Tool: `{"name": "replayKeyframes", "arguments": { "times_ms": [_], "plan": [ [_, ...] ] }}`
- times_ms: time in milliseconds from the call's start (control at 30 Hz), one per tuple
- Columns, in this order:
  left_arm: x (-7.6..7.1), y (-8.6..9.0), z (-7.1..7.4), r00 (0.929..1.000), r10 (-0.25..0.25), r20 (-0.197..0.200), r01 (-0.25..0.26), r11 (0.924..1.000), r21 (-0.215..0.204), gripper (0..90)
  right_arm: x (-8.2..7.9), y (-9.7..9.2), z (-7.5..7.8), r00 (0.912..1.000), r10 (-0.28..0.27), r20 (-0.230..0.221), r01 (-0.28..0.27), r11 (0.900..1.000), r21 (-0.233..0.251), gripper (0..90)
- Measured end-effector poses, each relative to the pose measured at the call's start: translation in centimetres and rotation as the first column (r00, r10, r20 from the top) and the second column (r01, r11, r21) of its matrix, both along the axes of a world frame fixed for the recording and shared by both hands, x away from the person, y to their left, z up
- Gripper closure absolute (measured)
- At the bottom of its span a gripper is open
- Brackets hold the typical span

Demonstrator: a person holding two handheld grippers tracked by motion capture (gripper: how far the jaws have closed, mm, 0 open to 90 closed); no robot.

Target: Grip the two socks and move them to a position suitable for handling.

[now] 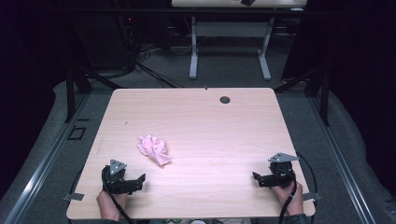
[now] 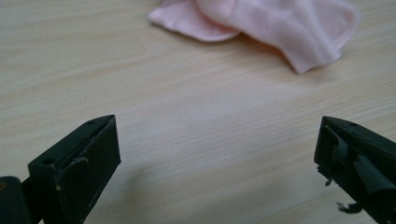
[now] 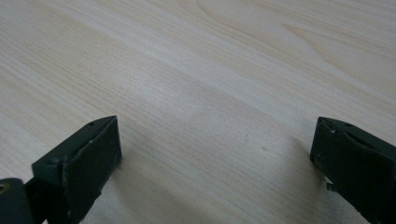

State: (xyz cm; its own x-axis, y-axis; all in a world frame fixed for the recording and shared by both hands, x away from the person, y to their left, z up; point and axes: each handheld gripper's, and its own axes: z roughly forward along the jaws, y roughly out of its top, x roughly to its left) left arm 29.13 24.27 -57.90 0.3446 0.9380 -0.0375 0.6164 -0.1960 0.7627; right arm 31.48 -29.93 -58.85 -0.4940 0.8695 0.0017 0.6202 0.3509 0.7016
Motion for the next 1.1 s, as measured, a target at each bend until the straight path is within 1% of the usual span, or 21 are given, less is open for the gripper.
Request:
{"name": "replayKeyframes", "arguments": {
  "times_ms": [33, 67, 200, 267, 300, 333, 433, 467, 533, 567, 600, 667, 700, 733, 800, 833, 867, 900, 967, 1000, 1100],
  "plan": [
    [0.1, -0.3, 0.6, 0.9999, -0.008, 0.012, 0.008, 1.0, -0.003, 0.2, 0.0, 0.0, 0.0, 1.0, 0.0, 0.0, 0.0, 1.0, -0.001, 1.4],
    [0.1, -0.4, 0.9, 0.9998, -0.013, 0.013, 0.013, 0.9999, -0.004, 0.2, 0.0, 0.0, 0.0, 1.0, 0.001, 0.0, -0.001, 1.0, -0.001, 1.4],
    [0.8, -1.6, 2.4, 0.9975, -0.058, 0.042, 0.058, 0.9983, -0.01, 0.2, 0.0, 0.0, 0.0, 1.0, -0.002, 0.003, 0.002, 1.0, 0.003, 1.7],
    [1.6, -2.3, 3.2, 0.9947, -0.093, 0.043, 0.093, 0.9957, 0.004, 0.2, 0.0, 0.0, 0.0, 1.0, -0.002, 0.004, 0.002, 1.0, 0.002, 1.9],
    [1.9, -2.6, 3.4, 0.9933, -0.106, 0.045, 0.106, 0.9944, 0.0, 0.3, 0.0, 0.0, 0.0, 1.0, -0.002, 0.003, 0.002, 1.0, 0.001, 2.1],
    [2.2, -2.8, 3.6, 0.9922, -0.118, 0.039, 0.118, 0.9929, 0.009, 0.3, 0.0, -0.1, 0.0, 1.0, -0.003, 0.005, 0.002, 1.0, 0.004, 2.4],
    [3.3, -3.6, 4.2, 0.9883, -0.149, 0.032, 0.149, 0.9889, 0.003, 0.5, 0.0, -0.1, 0.0, 0.9999, -0.01, 0.005, 0.01, 0.9999, 0.008, 3.3],
    [3.8, -4.0, 4.5, 0.9862, -0.162, 0.035, 0.162, 0.9868, 0.014, 1.1, 0.0, -0.1, 0.0, 0.9999, -0.014, 0.007, 0.014, 0.9999, 0.007, 3.5],
    [4.8, -4.7, 4.7, 0.9853, -0.168, 0.028, 0.167, 0.9851, 0.041, 5.2, 0.0, -0.1, 0.0, 0.9998, -0.017, 0.009, 0.017, 0.9998, 0.007, 3.6],
    [5.2, -4.9, 4.7, 0.9844, -0.174, 0.026, 0.173, 0.9839, 0.045, 9.8, 0.0, -0.1, 0.0, 0.9998, -0.016, 0.009, 0.016, 0.9999, 0.007, 3.6],
    [5.6, -5.1, 4.8, 0.9836, -0.178, 0.028, 0.177, 0.9833, 0.044, 12.4, 0.0, -0.1, 0.0, 0.9998, -0.015, 0.01, 0.015, 0.9998, 0.01, 3.7],
    [6.4, -5.3, 4.8, 0.9814, -0.188, 0.041, 0.185, 0.9808, 0.062, 16.1, 0.0, -0.1, 0.0, 0.9997, -0.02, 0.012, 0.02, 0.9998, 0.005, 3.9],
    [7.0, -5.2, 4.8, 0.9802, -0.195, 0.035, 0.193, 0.9796, 0.055, 19.2, 0.0, 0.0, 0.0, 0.9997, -0.02, 0.012, 0.02, 0.9997, 0.011, 4.0],
    [7.6, -5.2, 4.6, 0.9811, -0.192, 0.021, 0.191, 0.9806, 0.043, 23.1, 0.0, -0.1, 0.0, 0.9997, -0.02, 0.013, 0.02, 0.9998, 0.01, 4.0],
    [8.0, -5.3, 4.4, 0.9801, -0.198, 0.013, 0.197, 0.9791, 0.05, 27.8, 0.0, -0.1, 0.0, 0.9997, -0.021, 0.014, 0.021, 0.9997, 0.01, 4.2],
    [8.2, -5.5, 4.3, 0.98, -0.199, -0.001, 0.199, 0.9788, 0.05, 30.4, 0.0, -0.1, 0.0, 0.9997, -0.021, 0.014, 0.021, 0.9997, 0.01, 4.2],
    [8.5, -5.7, 4.0, 0.9798, -0.199, -0.016, 0.2, 0.9774, 0.069, 31.6, 0.0, -0.1, 0.0, 0.9997, -0.021, 0.014, 0.021, 0.9997, 0.01, 4.3],
    [8.6, -5.8, 3.8, 0.9786, -0.204, -0.029, 0.205, 0.9762, 0.07, 34.7, 0.0, -0.1, 0.0, 0.9997, -0.022, 0.014, 0.022, 0.9997, 0.01, 4.3],
    [8.8, -5.9, 3.5, 0.9795, -0.196, -0.045, 0.199, 0.9764, 0.083, 39.9, 0.0, -0.1, 0.0, 0.9996, -0.022, 0.015, 0.022, 0.9997, 0.011, 4.4],
    [8.9, -5.9, 3.4, 0.9787, -0.198, -0.055, 0.202, 0.9761, 0.08, 41.7, 0.0, -0.1, 0.0, 0.9996, -0.023, 0.014, 0.022, 0.9997, 0.01, 4.4],
    [9.0, -5.9, 2.9, 0.9767, -0.199, -0.079, 0.207, 0.9739, 0.094, 50.8, 0.0, -0.1, 0.0, 0.9996, -0.023, 0.015, 0.023, 0.9997, 0.011, 4.4]
  ]
}}
